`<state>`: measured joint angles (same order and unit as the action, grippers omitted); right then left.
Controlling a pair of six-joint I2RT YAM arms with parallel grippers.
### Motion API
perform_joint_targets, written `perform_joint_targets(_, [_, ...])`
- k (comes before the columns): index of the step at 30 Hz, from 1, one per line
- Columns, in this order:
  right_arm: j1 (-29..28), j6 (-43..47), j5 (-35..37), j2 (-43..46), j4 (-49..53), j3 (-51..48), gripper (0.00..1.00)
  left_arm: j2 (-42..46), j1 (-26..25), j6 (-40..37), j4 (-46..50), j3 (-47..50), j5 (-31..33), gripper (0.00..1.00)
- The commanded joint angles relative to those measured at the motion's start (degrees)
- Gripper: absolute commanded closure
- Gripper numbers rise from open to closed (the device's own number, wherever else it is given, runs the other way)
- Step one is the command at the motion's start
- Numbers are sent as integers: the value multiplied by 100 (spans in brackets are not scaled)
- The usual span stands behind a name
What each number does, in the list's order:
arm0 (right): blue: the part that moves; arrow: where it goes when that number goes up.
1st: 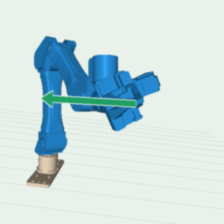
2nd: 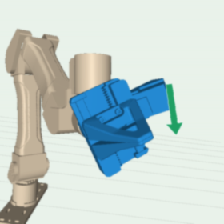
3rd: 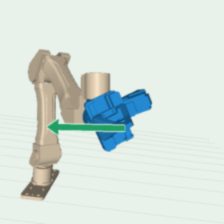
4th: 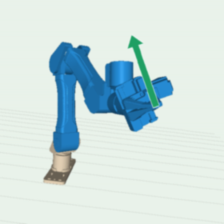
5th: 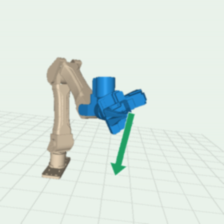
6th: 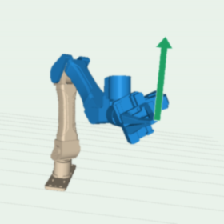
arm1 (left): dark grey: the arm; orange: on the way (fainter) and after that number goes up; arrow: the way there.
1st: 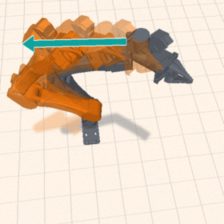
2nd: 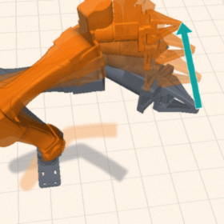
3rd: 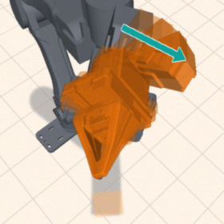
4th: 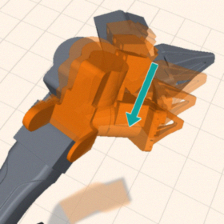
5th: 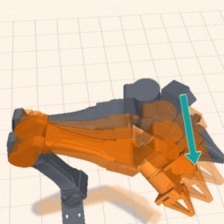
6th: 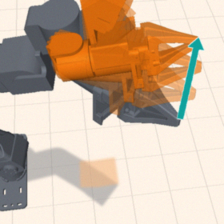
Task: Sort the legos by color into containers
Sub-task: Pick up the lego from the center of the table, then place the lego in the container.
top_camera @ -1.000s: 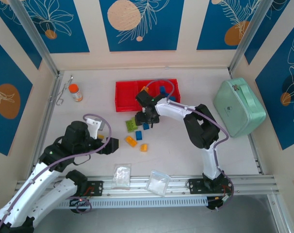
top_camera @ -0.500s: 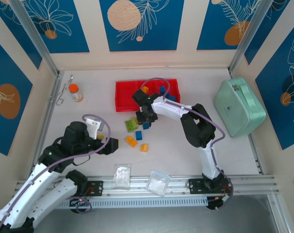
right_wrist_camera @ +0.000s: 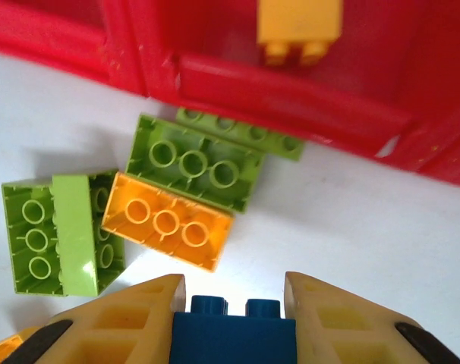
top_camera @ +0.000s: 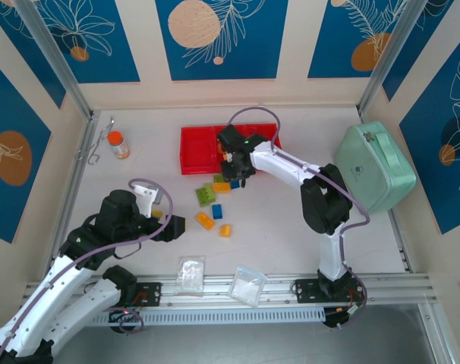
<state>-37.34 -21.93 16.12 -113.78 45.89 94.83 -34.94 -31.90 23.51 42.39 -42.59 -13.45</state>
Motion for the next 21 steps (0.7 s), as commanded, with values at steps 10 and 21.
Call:
perform_joint_targets(10, [1553,310,-235,79,-521,737,71,37,-19,-87,-38,27,35,1])
perform_joint_targets(21, [2111,289,-980,-957,-501,1383,71,27,-26,-85,-38,25,44,1])
